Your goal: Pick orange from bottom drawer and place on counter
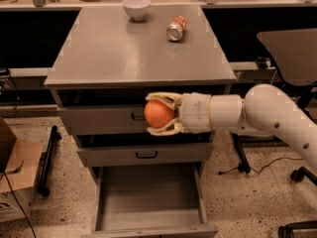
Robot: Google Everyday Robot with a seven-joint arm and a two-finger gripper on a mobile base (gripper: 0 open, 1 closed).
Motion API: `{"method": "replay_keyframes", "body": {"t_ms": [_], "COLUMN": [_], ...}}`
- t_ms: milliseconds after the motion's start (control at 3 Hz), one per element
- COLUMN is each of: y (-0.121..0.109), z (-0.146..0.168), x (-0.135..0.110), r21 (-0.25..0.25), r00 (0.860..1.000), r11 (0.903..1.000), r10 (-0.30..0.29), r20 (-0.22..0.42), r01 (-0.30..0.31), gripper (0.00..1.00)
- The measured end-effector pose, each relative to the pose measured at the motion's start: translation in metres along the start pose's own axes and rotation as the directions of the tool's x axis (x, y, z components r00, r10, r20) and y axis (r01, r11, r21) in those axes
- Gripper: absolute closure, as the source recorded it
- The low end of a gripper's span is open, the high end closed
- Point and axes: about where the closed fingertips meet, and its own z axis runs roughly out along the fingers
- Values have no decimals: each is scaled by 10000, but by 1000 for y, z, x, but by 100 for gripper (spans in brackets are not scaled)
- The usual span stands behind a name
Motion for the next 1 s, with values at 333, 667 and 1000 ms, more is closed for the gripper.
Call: {"method": "replay_keyframes", "body": {"t_ms": [333, 667, 1000], "y": [-70, -133, -179], "z": [12, 27, 42], "x": [-22, -28, -23], "r21": [151, 463, 917], "r00": [9930, 9886, 9917], "r11": [9932, 9876, 9876], "r10": [-1149, -1488, -1283], "r20": [-278, -251, 23], "r01": [1153, 1498, 1275], "gripper": [100, 100, 100]}}
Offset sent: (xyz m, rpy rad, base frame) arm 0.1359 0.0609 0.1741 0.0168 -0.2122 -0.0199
